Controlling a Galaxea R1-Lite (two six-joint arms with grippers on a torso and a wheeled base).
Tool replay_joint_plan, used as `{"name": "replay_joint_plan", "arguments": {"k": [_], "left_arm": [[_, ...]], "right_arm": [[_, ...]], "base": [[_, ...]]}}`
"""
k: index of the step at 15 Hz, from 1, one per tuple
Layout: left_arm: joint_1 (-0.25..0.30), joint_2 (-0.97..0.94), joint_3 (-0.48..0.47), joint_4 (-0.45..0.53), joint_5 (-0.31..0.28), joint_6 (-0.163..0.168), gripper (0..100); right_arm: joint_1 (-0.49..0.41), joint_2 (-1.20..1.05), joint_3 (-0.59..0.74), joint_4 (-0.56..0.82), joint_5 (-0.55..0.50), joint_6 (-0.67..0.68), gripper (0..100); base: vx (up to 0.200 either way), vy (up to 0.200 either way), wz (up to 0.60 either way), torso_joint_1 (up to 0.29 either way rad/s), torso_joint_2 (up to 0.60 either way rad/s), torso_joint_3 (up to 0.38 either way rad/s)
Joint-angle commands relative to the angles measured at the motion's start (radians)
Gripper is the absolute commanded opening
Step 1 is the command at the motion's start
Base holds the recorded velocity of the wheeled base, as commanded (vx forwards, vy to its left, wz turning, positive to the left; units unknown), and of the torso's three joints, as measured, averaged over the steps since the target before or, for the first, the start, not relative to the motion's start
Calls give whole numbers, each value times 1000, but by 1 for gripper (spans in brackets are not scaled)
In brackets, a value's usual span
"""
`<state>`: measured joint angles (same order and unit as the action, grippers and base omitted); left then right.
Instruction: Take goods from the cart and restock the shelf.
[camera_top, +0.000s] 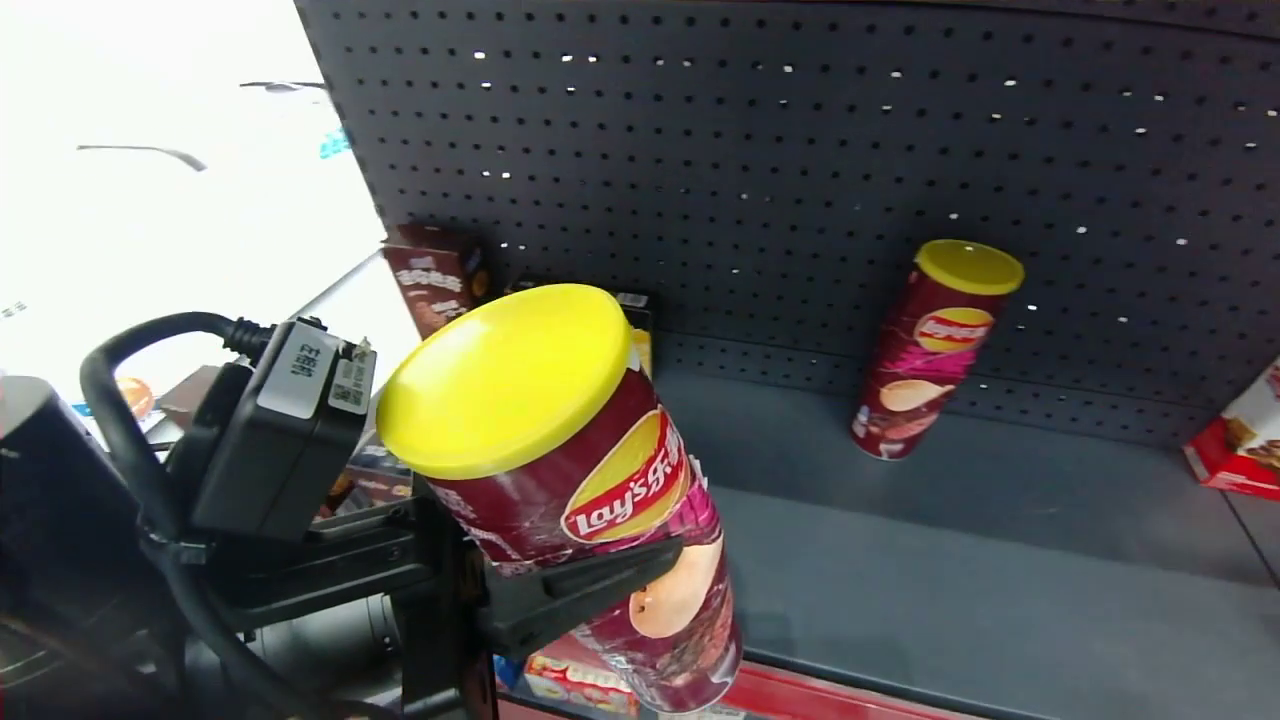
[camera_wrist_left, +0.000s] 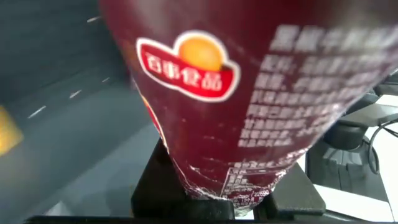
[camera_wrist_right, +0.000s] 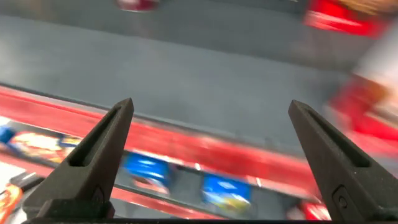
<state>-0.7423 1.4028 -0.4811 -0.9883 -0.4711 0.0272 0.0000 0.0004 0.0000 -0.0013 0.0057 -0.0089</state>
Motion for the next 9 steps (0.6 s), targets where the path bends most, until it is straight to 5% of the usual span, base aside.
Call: {"name": "replay_joint_plan", "arguments": {"k": [1, 9], "left_arm": [[0, -1, 1, -1, 0, 0, 0], [14, -5, 19, -3, 0, 0, 0]], "right_arm": [[0, 0, 0, 0, 0, 0, 100], [0, 0, 0, 0, -1, 3, 100]], "base": [[0, 0, -600, -2, 7, 12], [0, 0, -75, 0, 0, 0]]}}
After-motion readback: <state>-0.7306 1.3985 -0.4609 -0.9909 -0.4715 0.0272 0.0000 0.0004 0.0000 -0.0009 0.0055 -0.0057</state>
